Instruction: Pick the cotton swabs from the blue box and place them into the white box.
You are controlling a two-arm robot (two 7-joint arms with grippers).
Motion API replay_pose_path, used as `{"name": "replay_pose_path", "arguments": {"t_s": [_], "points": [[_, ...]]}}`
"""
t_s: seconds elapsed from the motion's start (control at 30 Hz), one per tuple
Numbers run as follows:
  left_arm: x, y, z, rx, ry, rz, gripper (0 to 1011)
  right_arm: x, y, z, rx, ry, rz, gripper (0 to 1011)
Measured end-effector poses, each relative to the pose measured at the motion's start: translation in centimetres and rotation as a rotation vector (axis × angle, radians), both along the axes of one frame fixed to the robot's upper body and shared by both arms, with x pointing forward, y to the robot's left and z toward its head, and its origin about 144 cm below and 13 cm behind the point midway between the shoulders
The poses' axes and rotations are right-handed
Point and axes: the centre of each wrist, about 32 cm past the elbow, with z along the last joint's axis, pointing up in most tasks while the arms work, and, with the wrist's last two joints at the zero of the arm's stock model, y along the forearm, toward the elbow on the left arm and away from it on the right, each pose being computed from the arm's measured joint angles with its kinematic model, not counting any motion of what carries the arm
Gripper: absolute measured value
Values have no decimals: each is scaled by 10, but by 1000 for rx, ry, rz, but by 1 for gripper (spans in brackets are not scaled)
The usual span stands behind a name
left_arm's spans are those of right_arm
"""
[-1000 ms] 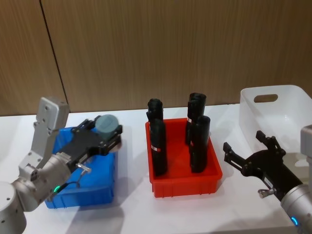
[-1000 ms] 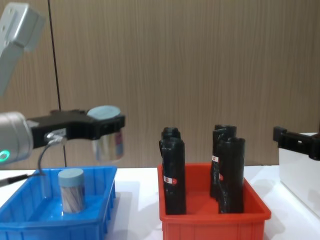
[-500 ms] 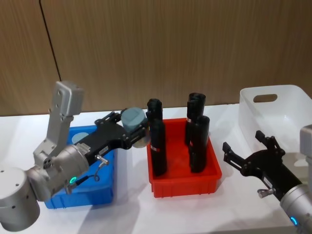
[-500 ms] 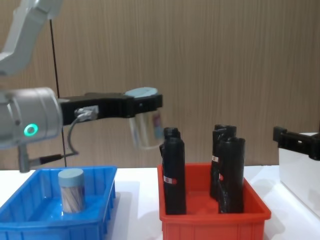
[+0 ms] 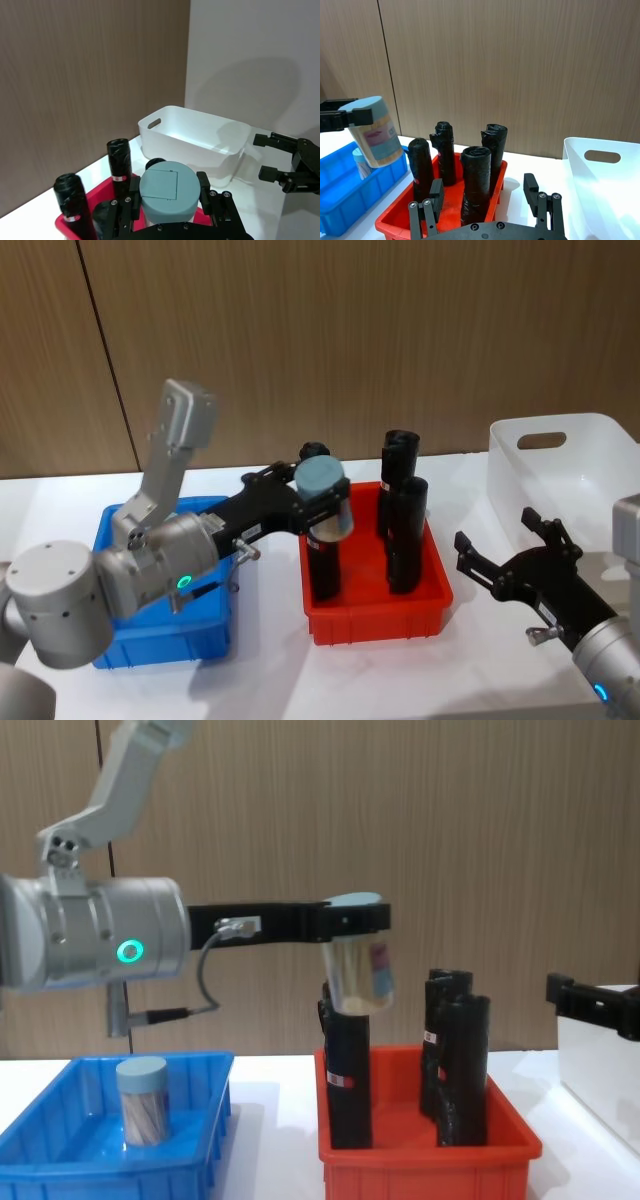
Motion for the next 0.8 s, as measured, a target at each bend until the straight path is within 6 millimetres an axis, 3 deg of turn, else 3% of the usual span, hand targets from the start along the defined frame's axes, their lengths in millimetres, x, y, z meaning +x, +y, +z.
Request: {"name": "replay_pose_path", "arguments": {"t_s": [0.8], "points": [[20,-15,10,13,34,-79,672,2,0,4,-31,8,37,1002]]}}
